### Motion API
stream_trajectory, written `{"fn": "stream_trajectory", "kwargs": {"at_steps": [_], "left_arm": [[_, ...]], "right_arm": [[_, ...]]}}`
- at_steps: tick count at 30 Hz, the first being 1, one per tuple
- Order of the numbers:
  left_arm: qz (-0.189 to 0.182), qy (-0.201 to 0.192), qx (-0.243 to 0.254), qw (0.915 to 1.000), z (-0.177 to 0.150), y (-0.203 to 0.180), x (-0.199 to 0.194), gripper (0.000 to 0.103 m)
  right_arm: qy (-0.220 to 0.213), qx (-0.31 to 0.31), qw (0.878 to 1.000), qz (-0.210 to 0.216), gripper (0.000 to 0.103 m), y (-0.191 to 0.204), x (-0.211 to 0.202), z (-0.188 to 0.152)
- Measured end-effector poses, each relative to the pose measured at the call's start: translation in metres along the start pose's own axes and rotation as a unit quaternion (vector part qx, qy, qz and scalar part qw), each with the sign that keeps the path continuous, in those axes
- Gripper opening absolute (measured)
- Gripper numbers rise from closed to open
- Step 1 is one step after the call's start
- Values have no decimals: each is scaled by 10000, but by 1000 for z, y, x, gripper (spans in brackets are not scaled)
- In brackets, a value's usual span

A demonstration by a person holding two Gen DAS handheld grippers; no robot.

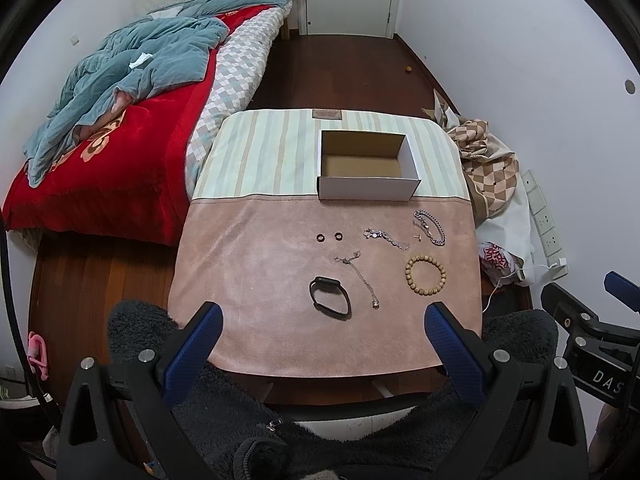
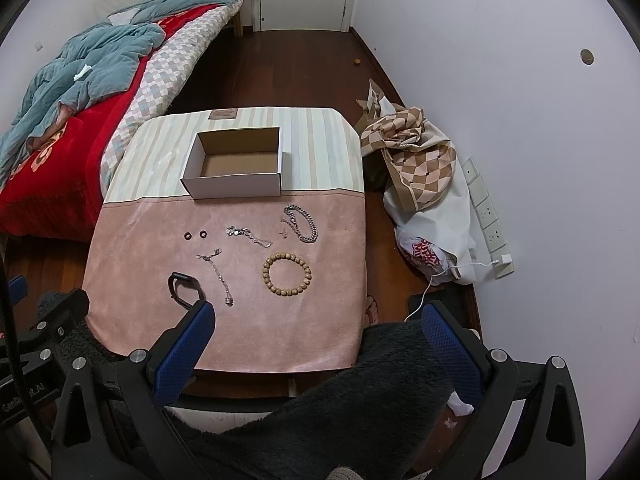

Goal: Organize jewelry

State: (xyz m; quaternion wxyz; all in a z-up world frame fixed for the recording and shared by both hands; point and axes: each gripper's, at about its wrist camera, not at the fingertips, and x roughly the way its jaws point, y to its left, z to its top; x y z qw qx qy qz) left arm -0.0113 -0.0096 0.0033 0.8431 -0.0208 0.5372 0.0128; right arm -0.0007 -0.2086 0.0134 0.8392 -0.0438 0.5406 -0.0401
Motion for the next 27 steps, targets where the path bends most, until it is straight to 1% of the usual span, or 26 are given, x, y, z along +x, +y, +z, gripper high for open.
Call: {"fn": "stream_trajectory", "kwargs": {"at_steps": [19,27], "left_arm": [[-30,-27,-12,10000,2,-2,-4,103],[-72,-22,0,10000,1,-1,-3,103]], "right_arm": [[-79,1,10000,-22,103,-2,-7,2],[-105,8,9999,35,103,-3,-10,0]]}}
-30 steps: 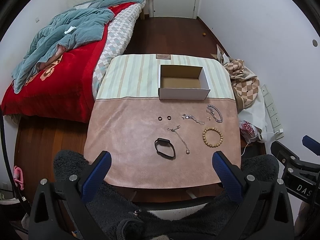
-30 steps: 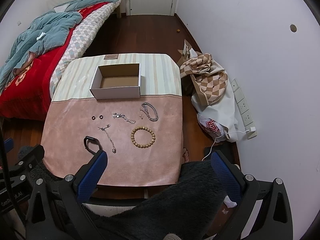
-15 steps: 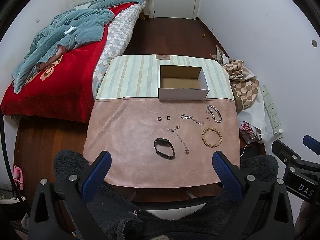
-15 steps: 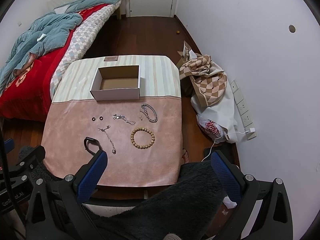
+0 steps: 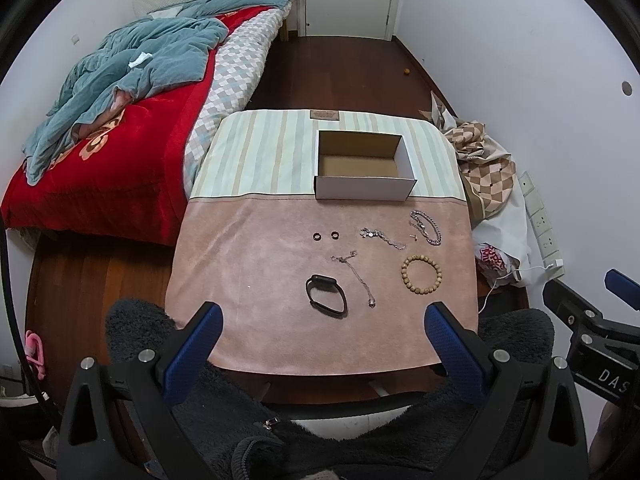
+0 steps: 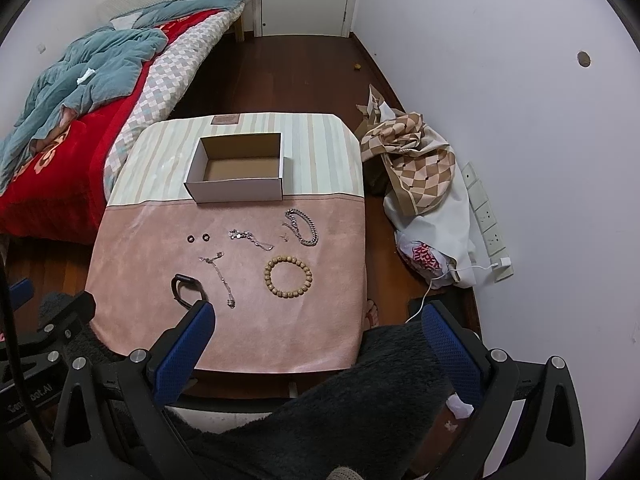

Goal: Organize jewelry
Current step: 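Grasp the black watch band with the left gripper while the right grasps the wooden bead bracelet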

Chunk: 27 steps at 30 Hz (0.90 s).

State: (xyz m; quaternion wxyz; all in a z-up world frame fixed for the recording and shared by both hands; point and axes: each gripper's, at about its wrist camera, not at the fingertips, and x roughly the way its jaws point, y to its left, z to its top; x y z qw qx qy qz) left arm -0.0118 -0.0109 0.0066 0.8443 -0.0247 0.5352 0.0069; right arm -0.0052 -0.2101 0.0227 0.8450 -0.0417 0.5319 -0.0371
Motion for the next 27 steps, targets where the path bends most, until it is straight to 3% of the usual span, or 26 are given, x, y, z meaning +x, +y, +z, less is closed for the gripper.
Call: {"fn": "stream_trajectory", "kwargs": {"at_steps": [6,12,21,27], "left_arm": [[296,-283,-136,9991,12,9,21,103],[822,-293,-174,9960,35,21,80,103],[1034,598,-270,9925,31,30,186,103],[824,1281,-463,9873,4,40,229,102]], "right_arm": [[-70,219,9997,9,103,-11,15,9],[95,461,9988,-141,103,-21,74,29],[939,548,9937,-286,103,-14,199,29],[1557,723,9851,-137,102,-14,263,10]]}}
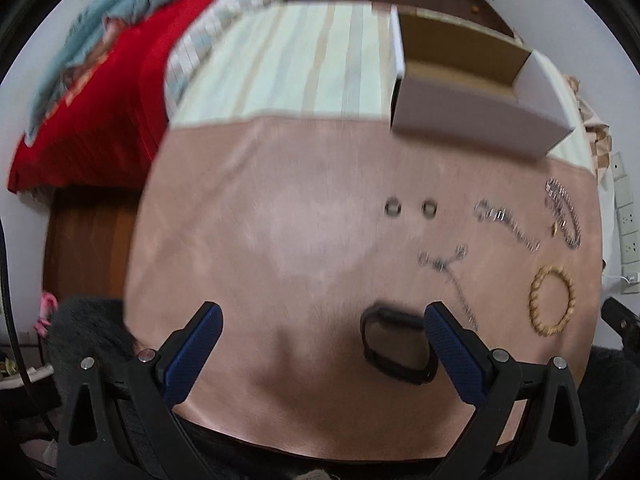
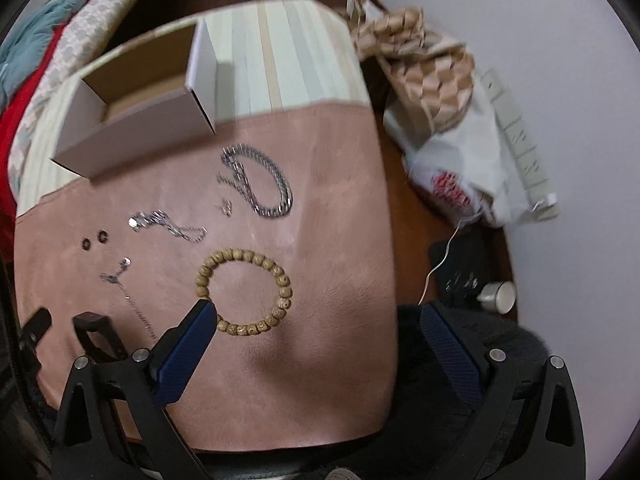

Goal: Organize jewelry
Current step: 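Grasp the black watch band with the left gripper while the right grasps the wooden bead bracelet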

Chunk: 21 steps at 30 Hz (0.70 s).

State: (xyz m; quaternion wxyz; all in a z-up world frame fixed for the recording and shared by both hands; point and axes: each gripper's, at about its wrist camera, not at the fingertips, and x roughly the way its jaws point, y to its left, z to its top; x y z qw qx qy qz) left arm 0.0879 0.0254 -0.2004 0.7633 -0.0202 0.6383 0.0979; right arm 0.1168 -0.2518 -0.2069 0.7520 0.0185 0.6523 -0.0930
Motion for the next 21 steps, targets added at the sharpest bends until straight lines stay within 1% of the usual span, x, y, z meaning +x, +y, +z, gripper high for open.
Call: {"fn": "stream_trajectory", "kwargs": {"at_steps": [2,5,9,10,11,12,14,16,18,20,21], "left_arm": [[-122,141,-38,9998,-7,2,9,102],[-405,370,-53,9985,-16,3,23,102],[-727,479,-64,9962,-22,0,33,101],[-774,482,-56,9958,-23,-2,35,92],[-807,502,-42,9955,-23,-4,38,79],[-849,545,-20,9949,-24,-6,41,73],[-839,579,41,9948,-25,-10,47,44],[-774,546,146,9954,-27,-15,51,30],[-733,431,260,9960,-29,-20,51,21],[-683,387,335,9964,-26,-25,48,6],[-677,361,361,9964,-26,-26,49,6]], "right_arm": [[118,71,9999,74,98,-2,13,-1],[285,138,9994,147,92,-2,29,-3],[311,112,9993,196,88,2,41,-5],[307,100,9992,215,85,3,44,-5],[315,84,9992,216,82,4,46,-5],[333,71,9992,210,81,5,48,-4],[344,51,9991,225,74,7,52,-3],[358,40,9991,219,71,8,56,-3],[389,42,9989,242,65,9,60,-3],[438,43,9985,313,55,11,65,-4],[367,55,9986,368,54,12,64,-6]]}}
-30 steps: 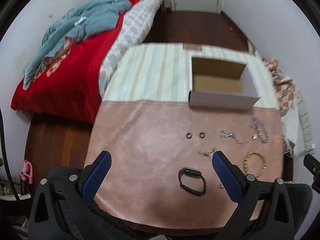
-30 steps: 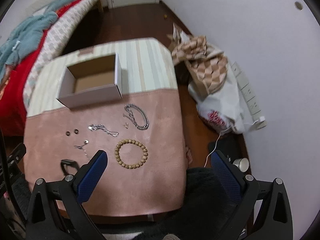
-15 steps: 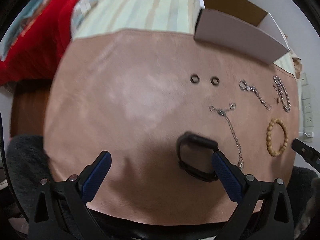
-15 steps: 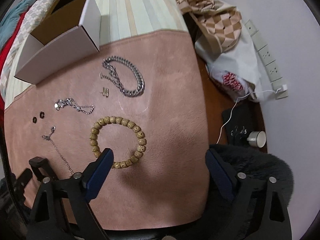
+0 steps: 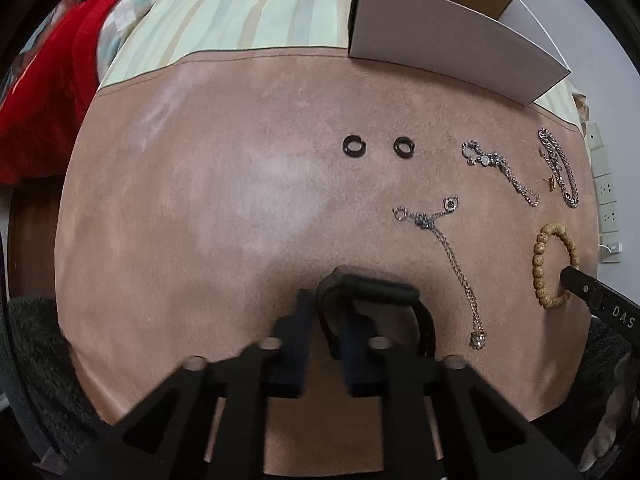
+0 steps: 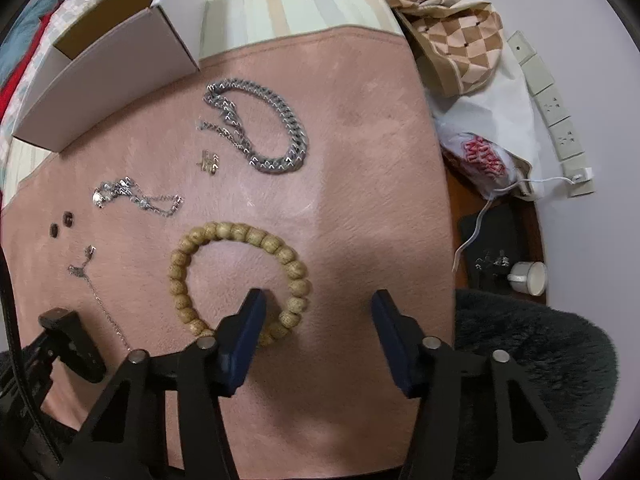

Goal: Organize jewelry
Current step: 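Grasp the black watch band with the left gripper while the right grasps the wooden bead bracelet, then carry the watch band and bead bracelet into the white box with both grippers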

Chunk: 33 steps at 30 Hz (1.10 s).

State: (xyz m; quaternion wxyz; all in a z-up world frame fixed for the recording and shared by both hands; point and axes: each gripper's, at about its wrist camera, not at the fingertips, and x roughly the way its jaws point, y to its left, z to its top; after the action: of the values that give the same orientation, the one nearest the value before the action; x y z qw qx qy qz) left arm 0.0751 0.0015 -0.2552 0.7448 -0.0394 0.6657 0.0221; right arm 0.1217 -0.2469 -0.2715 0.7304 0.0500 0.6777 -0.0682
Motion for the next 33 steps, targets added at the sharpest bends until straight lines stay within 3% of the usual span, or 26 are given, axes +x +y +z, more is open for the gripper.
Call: {"fn": "stream_trajectory", "kwargs": {"at_steps": [3,4,5,11,22,33], "left_arm": [[93,-110,80,9999,2,-3,-1,4],[123,-137,101,9998,4,-4,-2,4],[130,-151,112,9997,3,-7,-5,3],[185,-379,321,9986,5,-25,-30,2],[49,-1003,510,9936,19,-38,-94,2],[-266,-1635,619,9842,90,-31,-142,2]], "right_arm": [[-147,-95,9998,23,36,4,-3,-2],[-216,-95,9997,31,16,5,-5,-3],[-243,-87,9997,50,10,6,-5,-4],[-213,104,9991,351,9,2,-12,-7],[-919,-28,9921,854,9,8,-77,-3],[-1727,-553,9749,1295,9,33,-163,42]]}}
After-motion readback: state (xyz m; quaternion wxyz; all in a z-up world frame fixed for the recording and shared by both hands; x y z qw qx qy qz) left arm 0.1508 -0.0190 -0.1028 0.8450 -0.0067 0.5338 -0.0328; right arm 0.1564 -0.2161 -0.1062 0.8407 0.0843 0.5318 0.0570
